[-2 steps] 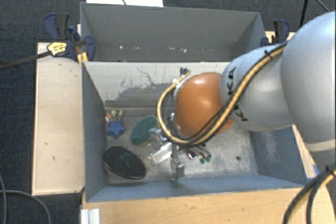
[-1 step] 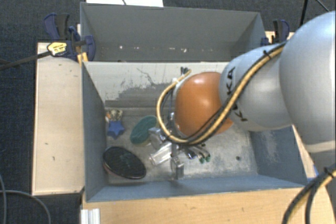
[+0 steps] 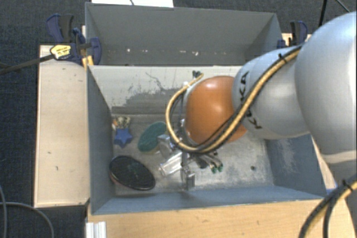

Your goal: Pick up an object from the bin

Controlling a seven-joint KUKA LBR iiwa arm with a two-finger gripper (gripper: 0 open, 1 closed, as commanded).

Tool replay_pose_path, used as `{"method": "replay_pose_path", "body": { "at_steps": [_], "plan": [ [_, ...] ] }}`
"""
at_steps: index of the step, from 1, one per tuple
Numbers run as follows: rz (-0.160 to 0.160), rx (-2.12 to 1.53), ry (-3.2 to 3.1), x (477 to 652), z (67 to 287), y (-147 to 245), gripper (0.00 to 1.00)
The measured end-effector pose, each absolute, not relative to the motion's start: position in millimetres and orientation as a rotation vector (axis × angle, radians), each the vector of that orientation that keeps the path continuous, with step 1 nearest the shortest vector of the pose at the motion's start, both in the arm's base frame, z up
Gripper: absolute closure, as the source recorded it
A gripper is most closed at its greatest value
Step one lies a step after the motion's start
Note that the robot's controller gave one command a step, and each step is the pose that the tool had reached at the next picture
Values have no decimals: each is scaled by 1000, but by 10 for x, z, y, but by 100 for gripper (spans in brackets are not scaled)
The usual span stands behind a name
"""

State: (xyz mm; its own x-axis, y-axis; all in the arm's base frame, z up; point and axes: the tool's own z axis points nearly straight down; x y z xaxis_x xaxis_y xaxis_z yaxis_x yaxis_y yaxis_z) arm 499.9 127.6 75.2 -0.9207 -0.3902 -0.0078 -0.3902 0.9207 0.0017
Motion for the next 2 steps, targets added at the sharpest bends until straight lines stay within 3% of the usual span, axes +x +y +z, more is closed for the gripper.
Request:
{"method": "replay_pose_path", "body": {
  "at_steps": [1, 2],
  "plan": [
    [6, -612, 3072, 5008, 759, 1284, 0],
    [5, -601, 3075, 5009, 754, 1279, 100]
  ]
}}
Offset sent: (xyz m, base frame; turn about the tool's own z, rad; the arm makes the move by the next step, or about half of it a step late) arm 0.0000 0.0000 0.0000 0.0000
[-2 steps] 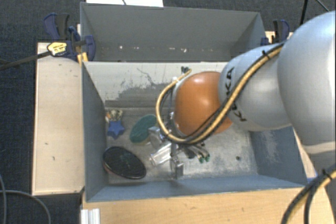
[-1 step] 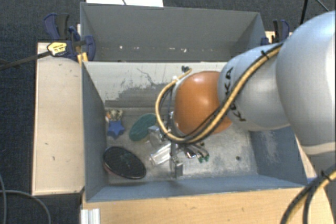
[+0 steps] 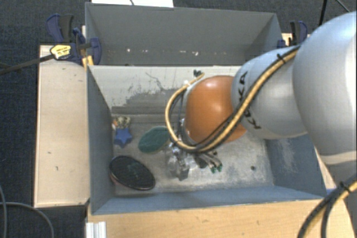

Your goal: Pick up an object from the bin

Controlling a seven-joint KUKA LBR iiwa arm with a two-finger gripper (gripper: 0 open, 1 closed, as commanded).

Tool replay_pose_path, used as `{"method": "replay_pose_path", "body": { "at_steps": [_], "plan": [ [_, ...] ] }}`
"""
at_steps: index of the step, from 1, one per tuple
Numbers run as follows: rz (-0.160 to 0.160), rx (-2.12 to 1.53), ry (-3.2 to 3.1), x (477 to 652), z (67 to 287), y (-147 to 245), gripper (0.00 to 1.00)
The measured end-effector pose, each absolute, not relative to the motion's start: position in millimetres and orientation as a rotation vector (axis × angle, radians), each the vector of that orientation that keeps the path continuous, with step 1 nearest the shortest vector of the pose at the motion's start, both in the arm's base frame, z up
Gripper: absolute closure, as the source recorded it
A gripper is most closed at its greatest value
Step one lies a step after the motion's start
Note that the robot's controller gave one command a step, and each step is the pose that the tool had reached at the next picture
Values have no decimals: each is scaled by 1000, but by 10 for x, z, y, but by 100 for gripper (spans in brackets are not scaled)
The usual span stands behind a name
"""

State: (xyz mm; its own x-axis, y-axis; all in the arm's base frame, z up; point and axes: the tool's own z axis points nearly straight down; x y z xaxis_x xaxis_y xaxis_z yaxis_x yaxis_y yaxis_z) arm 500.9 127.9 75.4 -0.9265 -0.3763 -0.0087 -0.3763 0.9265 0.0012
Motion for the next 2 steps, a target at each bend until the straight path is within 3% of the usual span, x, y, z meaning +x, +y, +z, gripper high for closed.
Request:
{"method": "replay_pose_path", "body": {
  "at_steps": [1, 2],
  "plan": [
    [2, -583, 3080, 5024, 1179, 1283, 100],
    [1, -557, 3081, 5048, 2041, 1288, 100]
  ]
}}
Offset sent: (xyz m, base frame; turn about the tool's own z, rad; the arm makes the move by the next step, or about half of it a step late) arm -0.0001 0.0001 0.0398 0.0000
